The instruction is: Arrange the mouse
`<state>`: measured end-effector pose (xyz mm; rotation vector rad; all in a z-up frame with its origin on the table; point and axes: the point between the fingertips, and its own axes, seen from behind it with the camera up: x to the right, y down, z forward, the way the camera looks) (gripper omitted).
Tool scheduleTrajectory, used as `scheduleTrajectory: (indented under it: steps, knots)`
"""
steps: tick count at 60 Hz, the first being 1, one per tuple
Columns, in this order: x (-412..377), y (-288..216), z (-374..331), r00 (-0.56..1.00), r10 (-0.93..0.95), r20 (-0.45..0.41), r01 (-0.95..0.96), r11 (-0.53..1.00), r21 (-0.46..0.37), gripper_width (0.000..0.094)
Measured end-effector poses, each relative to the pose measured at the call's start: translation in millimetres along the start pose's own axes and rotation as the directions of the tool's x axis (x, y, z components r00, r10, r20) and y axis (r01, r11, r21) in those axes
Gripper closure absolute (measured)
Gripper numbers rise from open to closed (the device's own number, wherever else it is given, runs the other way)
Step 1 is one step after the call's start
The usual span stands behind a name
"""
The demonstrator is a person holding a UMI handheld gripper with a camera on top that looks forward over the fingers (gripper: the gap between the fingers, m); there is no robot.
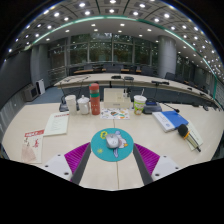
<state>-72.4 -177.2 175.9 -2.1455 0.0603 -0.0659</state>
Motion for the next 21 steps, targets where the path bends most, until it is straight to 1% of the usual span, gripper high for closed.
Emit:
scheduleTrajectory:
  steps: [10,17,21]
  knots:
    - [-4.4,13.7,-66.7,1.000,0.001,0.006,-0.001,1.000,0.031,0.0079]
    - [-3.5,24.7,-96.3,1.000,-0.002,-0.001,0.002,0.999,0.042,0.0079]
    - [-2.5,30.7,-105.0,1.000,-0.003,0.001,0.002,0.999,0.035,0.0080]
